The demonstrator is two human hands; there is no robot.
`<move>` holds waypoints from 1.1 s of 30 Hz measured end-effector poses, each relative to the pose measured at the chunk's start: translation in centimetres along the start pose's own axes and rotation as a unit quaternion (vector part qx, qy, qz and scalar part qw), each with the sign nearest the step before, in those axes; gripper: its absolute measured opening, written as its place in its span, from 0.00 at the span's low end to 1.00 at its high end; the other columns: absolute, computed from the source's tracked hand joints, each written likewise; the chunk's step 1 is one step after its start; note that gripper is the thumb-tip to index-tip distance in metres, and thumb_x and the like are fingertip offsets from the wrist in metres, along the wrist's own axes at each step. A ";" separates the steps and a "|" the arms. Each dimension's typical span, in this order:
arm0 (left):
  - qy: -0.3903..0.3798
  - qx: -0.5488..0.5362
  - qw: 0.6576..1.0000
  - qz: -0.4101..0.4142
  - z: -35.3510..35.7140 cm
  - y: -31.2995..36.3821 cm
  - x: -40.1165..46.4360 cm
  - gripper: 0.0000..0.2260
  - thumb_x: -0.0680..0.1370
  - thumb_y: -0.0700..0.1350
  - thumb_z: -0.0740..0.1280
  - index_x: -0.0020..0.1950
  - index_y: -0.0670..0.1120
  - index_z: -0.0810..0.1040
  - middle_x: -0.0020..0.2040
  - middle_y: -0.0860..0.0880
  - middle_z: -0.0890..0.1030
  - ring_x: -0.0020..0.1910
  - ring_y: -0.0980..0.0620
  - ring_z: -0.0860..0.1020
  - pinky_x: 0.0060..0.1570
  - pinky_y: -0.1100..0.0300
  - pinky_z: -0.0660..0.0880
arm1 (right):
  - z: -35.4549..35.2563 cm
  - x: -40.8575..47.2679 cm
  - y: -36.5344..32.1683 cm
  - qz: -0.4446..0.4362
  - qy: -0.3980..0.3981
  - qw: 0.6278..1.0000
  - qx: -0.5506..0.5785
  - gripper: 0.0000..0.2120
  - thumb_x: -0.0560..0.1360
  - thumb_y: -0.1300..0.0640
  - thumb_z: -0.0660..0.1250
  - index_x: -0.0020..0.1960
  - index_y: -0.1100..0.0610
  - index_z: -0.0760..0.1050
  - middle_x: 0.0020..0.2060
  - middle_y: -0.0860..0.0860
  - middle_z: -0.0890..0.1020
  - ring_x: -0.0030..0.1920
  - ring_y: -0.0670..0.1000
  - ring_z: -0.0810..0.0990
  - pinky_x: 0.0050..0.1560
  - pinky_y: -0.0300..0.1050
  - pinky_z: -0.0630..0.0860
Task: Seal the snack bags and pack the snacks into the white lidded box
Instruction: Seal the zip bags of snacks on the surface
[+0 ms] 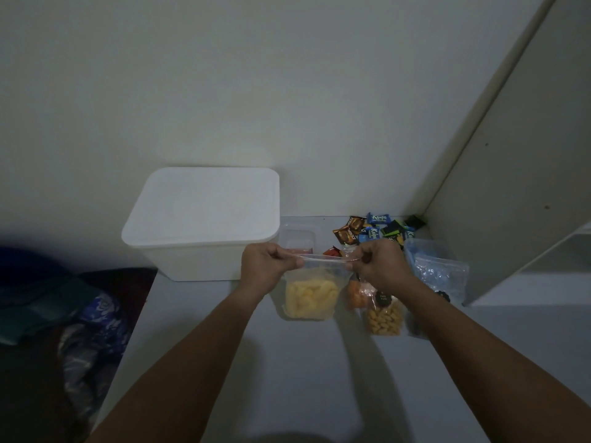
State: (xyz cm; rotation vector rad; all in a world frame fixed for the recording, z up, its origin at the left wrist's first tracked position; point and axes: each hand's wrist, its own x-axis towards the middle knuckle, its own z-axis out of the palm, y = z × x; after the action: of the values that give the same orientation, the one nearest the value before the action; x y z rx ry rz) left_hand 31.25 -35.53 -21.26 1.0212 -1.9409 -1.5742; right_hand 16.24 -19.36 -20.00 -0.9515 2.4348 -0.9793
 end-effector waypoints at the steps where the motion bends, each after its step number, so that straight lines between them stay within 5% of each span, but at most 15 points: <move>1: -0.013 0.003 1.000 0.000 0.0 0.0 0.1 0.08 0.63 0.36 0.79 0.31 0.43 0.81 0.29 0.51 0.81 0.27 0.63 0.77 0.31 0.71 0.73 | -0.1 0.1 0.1 -0.002 -0.004 1.000 -0.001 0.05 0.68 0.61 0.76 0.37 0.55 0.81 0.30 0.43 0.79 0.31 0.41 0.77 0.34 0.35 0.73; 7: -0.050 0.019 0.998 -0.012 -0.7 -0.6 0.6 0.03 0.68 0.39 0.77 0.39 0.41 0.85 0.37 0.43 0.84 0.35 0.52 0.79 0.41 0.59 0.76 | -0.3 0.1 0.2 -0.008 -0.025 1.000 -0.014 0.08 0.69 0.61 0.75 0.36 0.51 0.80 0.32 0.45 0.81 0.34 0.44 0.79 0.37 0.39 0.76; 11: 0.007 0.027 1.000 -0.009 -0.2 -1.1 0.2 0.15 0.67 0.42 0.78 0.51 0.41 0.81 0.44 0.46 0.83 0.43 0.51 0.80 0.48 0.58 0.76 | 0.4 -0.2 0.0 0.005 -0.019 1.000 -0.002 0.11 0.69 0.61 0.75 0.34 0.49 0.77 0.31 0.45 0.79 0.33 0.44 0.77 0.35 0.38 0.73; 14: 0.099 0.081 0.991 -0.034 1.2 -0.7 -1.2 0.18 0.64 0.52 0.79 0.42 0.44 0.75 0.36 0.51 0.75 0.35 0.53 0.74 0.38 0.59 0.72 | 1.0 -0.6 -0.1 0.002 -0.005 1.000 0.012 0.10 0.69 0.60 0.76 0.35 0.50 0.77 0.30 0.44 0.77 0.32 0.42 0.75 0.34 0.36 0.70; 17: 0.020 0.023 0.993 -0.114 2.1 -0.1 -1.8 0.20 0.70 0.57 0.73 0.33 0.41 0.75 0.29 0.46 0.74 0.26 0.51 0.73 0.29 0.60 0.69 | 1.4 -0.8 -0.4 -0.016 -0.004 1.000 0.019 0.14 0.69 0.60 0.76 0.32 0.47 0.74 0.28 0.42 0.75 0.30 0.40 0.72 0.34 0.36 0.69; 23: -0.038 -0.106 0.970 -0.214 2.3 1.0 -1.7 0.06 0.74 0.38 0.65 0.39 0.38 0.79 0.34 0.43 0.79 0.28 0.49 0.76 0.32 0.60 0.73 | 1.7 -1.4 -0.2 -0.015 -0.036 0.999 0.036 0.06 0.70 0.60 0.75 0.37 0.54 0.78 0.31 0.45 0.79 0.31 0.40 0.76 0.34 0.33 0.71; 33: -0.069 -0.107 0.976 -0.174 2.2 0.9 -2.1 0.06 0.74 0.37 0.66 0.44 0.35 0.81 0.35 0.43 0.81 0.31 0.51 0.79 0.37 0.59 0.78 | 2.3 -0.7 -0.6 -0.035 -0.052 0.994 0.088 0.07 0.74 0.59 0.69 0.41 0.62 0.81 0.36 0.59 0.83 0.38 0.57 0.81 0.43 0.51 0.79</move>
State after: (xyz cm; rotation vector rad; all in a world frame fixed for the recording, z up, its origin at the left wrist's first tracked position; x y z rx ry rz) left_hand 30.77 -32.42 -20.74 1.2355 -1.6938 -2.0455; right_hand 18.26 -20.26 -21.18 -1.0057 2.2028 -1.1192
